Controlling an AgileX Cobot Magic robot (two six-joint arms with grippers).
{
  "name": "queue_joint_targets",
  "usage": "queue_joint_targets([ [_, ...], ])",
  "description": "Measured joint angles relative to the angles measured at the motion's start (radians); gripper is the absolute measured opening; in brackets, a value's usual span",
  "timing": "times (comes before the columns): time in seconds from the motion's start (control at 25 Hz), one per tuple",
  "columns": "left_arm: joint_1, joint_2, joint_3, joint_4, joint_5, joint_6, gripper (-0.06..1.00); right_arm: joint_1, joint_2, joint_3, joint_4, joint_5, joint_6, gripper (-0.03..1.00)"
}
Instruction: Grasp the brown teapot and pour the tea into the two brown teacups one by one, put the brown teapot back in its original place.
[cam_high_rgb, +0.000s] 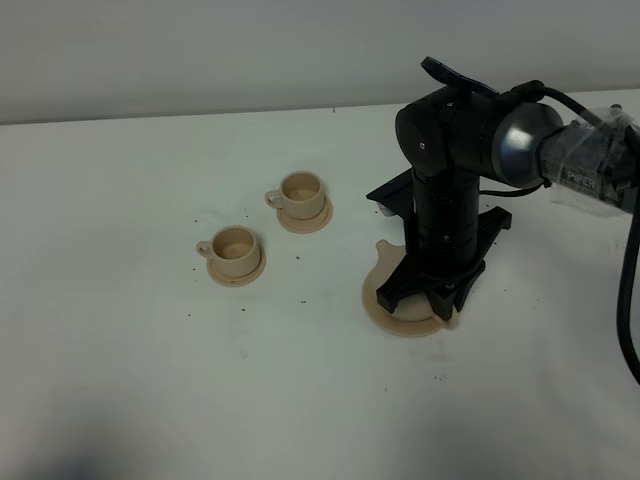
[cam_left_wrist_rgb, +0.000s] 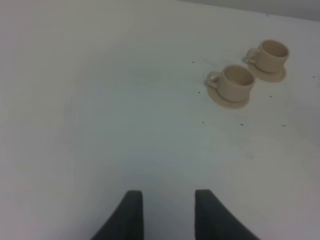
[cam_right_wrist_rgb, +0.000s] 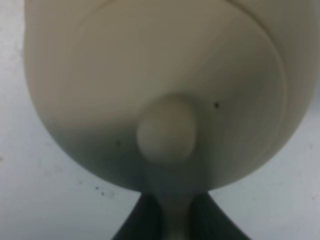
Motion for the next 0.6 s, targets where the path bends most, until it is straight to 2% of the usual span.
queue_joint_targets([
  [0.6,0.000,0.000,0.000,0.000,0.000,0.000,0.28,0.000,0.000,0.000,-0.008,0.001,-0.021,0.11],
])
